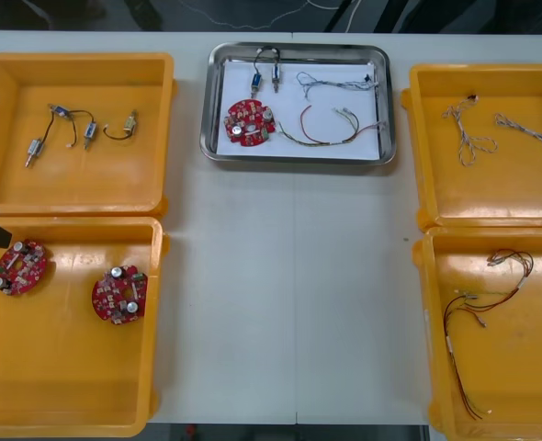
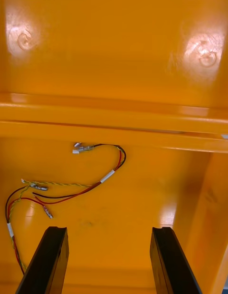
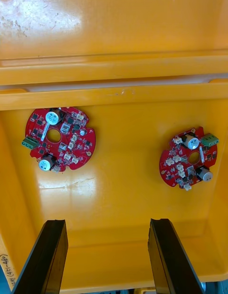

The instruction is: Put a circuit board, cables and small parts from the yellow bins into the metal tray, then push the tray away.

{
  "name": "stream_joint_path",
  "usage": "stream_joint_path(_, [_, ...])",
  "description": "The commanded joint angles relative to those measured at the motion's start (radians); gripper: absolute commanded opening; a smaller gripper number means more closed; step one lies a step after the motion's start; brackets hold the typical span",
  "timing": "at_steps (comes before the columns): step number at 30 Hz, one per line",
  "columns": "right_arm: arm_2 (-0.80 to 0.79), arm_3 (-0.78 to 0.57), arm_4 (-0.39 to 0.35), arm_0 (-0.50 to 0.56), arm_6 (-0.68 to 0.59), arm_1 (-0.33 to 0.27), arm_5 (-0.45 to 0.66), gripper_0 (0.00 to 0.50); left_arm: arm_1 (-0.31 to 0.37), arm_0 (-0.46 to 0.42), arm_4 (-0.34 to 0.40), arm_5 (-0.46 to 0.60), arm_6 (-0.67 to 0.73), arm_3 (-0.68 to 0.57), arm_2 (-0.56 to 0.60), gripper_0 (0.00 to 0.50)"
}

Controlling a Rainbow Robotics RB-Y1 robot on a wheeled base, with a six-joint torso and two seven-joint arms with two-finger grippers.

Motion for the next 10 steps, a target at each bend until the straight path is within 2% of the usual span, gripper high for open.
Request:
stream_joint_path(1, [-0.042,-0.007,-0.031,0.022,-0.047,-0.037,0.003,0.500,-0.010,0.013,-0.008,0.007,-0.009,-0.028,0.028,0.500])
stream_joint_path(10, [-0.042,-0.045,-0.047,0.051,-0.067,-0.031,0.003,0.500,-0.010,0.013,-0.008,0.007,-0.009,-0.028,0.028,0.500])
